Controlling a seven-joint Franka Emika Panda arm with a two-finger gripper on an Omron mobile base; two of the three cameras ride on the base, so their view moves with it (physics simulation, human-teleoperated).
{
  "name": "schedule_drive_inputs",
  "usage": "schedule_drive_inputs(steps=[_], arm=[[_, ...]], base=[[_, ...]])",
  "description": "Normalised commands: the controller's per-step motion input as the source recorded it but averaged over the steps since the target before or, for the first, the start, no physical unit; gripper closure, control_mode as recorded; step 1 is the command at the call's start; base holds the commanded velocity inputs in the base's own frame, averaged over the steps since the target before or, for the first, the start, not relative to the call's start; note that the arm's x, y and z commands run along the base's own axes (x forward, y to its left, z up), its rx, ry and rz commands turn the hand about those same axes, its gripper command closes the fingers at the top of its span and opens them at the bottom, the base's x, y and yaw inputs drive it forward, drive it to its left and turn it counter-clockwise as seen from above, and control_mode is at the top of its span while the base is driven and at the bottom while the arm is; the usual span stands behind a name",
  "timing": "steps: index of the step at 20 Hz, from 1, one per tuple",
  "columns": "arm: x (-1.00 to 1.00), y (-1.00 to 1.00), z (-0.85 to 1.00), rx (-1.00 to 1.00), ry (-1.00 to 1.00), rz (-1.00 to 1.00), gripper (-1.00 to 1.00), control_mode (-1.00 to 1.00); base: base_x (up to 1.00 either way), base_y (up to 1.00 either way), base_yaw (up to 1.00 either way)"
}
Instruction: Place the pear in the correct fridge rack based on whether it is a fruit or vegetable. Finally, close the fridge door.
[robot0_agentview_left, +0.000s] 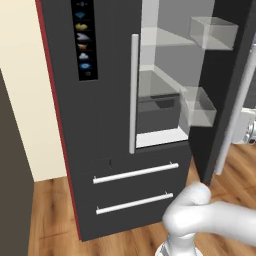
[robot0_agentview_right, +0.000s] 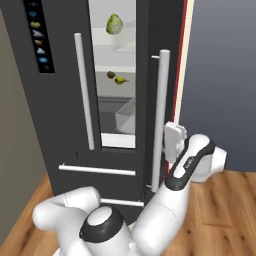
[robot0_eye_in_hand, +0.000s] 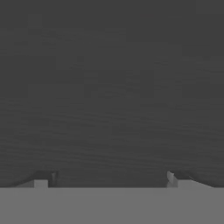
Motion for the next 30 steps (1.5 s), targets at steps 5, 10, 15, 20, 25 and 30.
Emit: schedule_drive_inputs(steps=[5,10,15,20,25,30], arm=[[0.05,0.9,0.0,-0.09,-0.06,0.03,-1.0,-1.0],[0.04,0.7,0.0,-0.08,-0.03,0.0,-1.0,-1.0],[0.01,0.53,0.02,-0.07,0.0,-0.04,-1.0,-1.0],[0.09,0.51,0.05,-0.08,0.0,-0.17,-1.0,-1.0],[0.17,0.48,0.0,-0.07,0.0,-0.3,-1.0,-1.0],[0.2,0.45,0.0,-0.06,0.0,-0.32,-1.0,-1.0]], base=[[0.0,0.0,0.0],[0.0,0.0,0.0],[0.0,0.0,0.0],[0.0,0.0,0.0],[0.0,0.0,0.0],[0.0,0.0,0.0]])
